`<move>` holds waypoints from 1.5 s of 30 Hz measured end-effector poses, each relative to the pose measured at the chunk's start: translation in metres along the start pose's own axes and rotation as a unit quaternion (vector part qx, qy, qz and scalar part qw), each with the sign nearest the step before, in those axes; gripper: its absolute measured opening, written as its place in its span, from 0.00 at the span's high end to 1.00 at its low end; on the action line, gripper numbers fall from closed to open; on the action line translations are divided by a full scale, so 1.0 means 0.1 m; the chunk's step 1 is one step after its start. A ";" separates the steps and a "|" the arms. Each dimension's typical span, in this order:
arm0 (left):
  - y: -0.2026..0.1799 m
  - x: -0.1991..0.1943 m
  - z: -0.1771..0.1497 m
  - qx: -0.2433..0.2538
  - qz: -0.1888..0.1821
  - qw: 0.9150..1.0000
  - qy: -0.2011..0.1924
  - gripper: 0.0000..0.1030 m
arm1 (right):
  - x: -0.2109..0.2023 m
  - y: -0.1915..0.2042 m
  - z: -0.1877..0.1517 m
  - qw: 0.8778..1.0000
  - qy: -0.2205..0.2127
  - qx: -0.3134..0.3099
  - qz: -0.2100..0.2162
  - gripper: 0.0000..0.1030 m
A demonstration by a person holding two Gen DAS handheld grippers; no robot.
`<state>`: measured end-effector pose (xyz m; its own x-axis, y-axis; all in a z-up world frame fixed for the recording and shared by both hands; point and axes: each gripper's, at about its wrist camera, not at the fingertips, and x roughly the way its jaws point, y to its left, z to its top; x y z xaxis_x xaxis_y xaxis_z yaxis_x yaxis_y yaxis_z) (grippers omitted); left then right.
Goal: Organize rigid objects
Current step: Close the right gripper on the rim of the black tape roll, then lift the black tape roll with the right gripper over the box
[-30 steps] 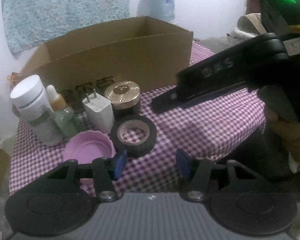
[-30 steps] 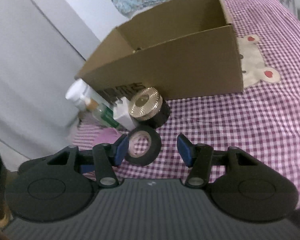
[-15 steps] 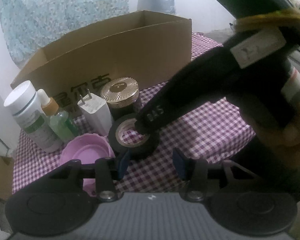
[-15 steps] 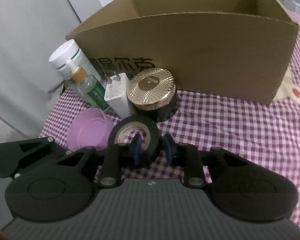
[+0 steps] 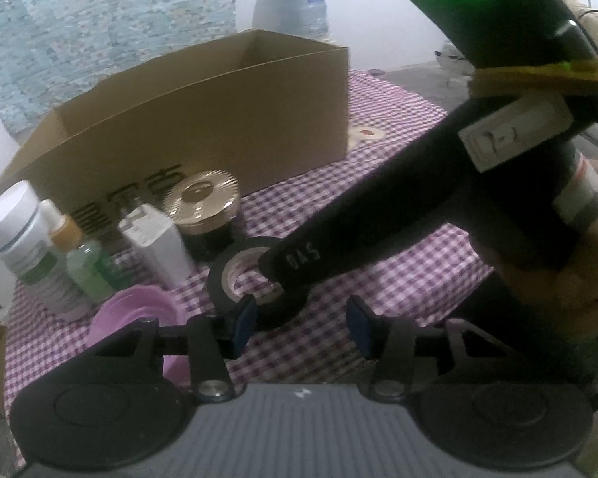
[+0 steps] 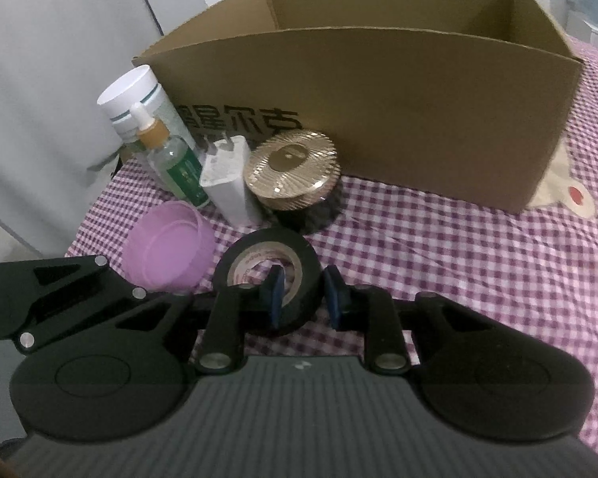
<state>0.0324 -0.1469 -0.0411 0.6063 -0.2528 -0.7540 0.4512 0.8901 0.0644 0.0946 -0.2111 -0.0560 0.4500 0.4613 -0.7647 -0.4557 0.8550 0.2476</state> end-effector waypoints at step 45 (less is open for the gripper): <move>0.25 -0.27 0.64 -0.009 0.002 0.997 -0.072 0.41 | -0.89 -0.16 0.24 0.996 -0.082 0.026 -0.023 0.81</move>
<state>0.0688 -0.1423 0.0228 0.6968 -0.3002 -0.6514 0.4373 0.8977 0.0541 0.0802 -0.2599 0.0230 0.5903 0.4496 -0.6704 -0.3924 0.8856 0.2484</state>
